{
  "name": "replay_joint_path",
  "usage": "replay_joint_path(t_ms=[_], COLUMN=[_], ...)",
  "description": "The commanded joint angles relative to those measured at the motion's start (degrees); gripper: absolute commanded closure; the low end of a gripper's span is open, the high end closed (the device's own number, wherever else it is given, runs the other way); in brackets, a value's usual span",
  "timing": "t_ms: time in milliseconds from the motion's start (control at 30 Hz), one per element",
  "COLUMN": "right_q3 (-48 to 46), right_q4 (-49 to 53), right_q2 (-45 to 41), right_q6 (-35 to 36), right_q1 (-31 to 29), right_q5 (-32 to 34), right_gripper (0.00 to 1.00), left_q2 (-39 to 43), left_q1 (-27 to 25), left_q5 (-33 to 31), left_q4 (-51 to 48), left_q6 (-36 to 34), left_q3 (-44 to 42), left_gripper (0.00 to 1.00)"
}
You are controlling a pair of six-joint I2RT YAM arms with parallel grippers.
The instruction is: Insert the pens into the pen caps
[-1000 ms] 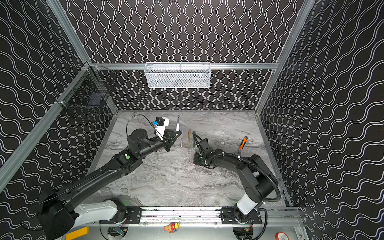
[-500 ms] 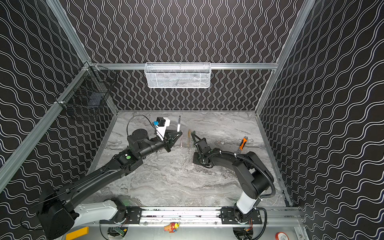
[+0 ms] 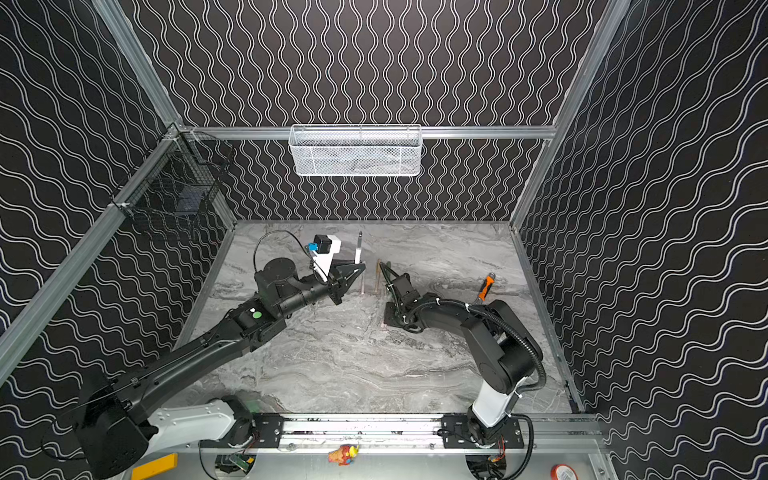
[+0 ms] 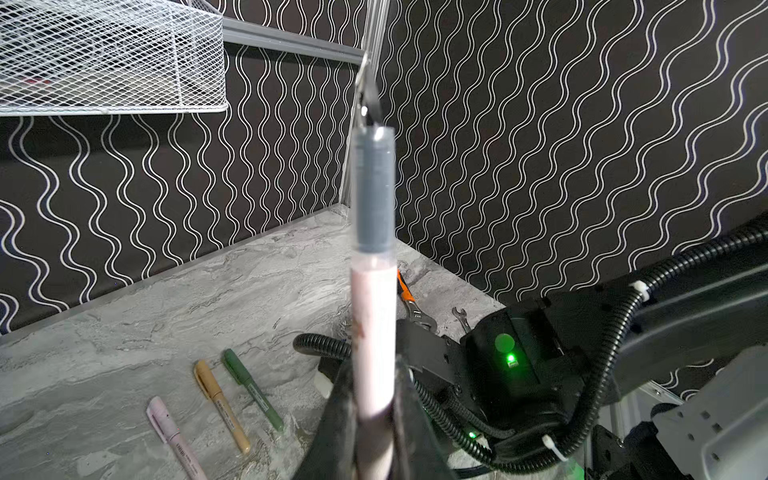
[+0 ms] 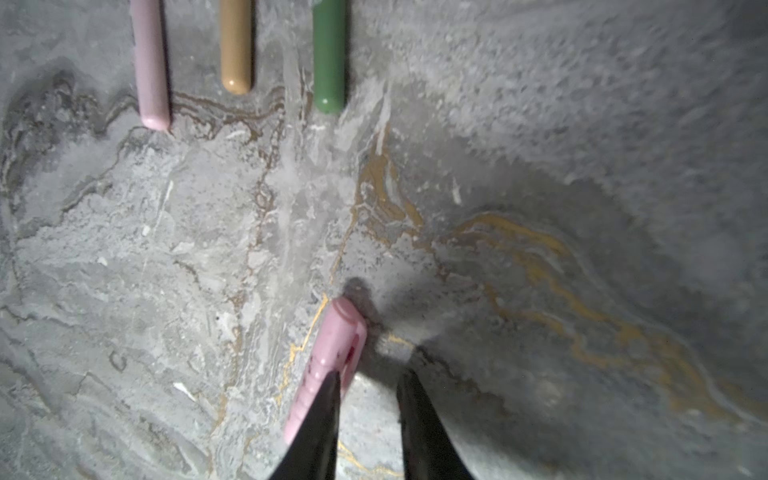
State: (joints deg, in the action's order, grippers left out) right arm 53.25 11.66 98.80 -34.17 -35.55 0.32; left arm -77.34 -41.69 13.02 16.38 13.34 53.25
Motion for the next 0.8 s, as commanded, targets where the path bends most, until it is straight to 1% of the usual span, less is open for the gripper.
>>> replay_joint_path(t_ms=[0, 100, 133, 167, 200, 300, 400, 467, 567, 767], right_q3=[0.8, 1.2, 1.5, 1.9, 2.5, 3.5, 5.7, 5.7, 4.9, 4.2], right_q4=[2.9, 3.8, 3.7, 3.4, 3.3, 3.2, 3.9, 4.3, 4.8, 6.2], right_q2=[-0.3, -2.0, -2.4, -2.4, -1.8, 0.5, 3.1, 3.6, 3.2, 1.8], right_q6=[2.3, 2.6, 2.3, 2.0, 1.8, 1.1, 1.3, 1.4, 1.5, 3.4], right_q1=[0.2, 0.1, 0.1, 0.0, -0.2, -0.8, -1.1, -1.4, -1.6, -1.2], right_q5=[2.3, 2.8, 2.8, 2.5, 1.9, 2.8, 3.5, 4.0, 4.7, 2.9], right_gripper=[0.73, 0.72, 0.69, 0.61, 0.55, 0.5, 0.51, 0.53, 0.57, 0.59], left_q2=[0.0, 0.0, 0.0, -0.2, -0.2, -0.5, -0.2, 0.0, 0.1, 0.2], left_q1=[-0.1, -0.1, -0.1, -0.1, -0.1, -0.2, -0.1, -0.3, -0.2, -0.3], left_q5=[0.4, 0.2, 0.3, 0.4, 0.5, 0.5, 0.5, 0.5, 0.6, 0.8], left_q4=[0.8, 0.9, 0.9, 0.9, 1.0, 1.0, 0.9, 1.0, 0.9, 1.0], left_q6=[-0.6, -0.7, -0.7, -0.7, -0.6, -0.4, -0.6, -0.6, -0.6, -0.5], left_q3=[0.5, 0.3, 0.5, 0.6, 0.6, 0.5, 0.5, 0.3, 0.5, 0.5], left_gripper=[1.0, 1.0, 1.0, 1.0, 1.0, 1.0, 1.0, 1.0, 1.0, 1.0])
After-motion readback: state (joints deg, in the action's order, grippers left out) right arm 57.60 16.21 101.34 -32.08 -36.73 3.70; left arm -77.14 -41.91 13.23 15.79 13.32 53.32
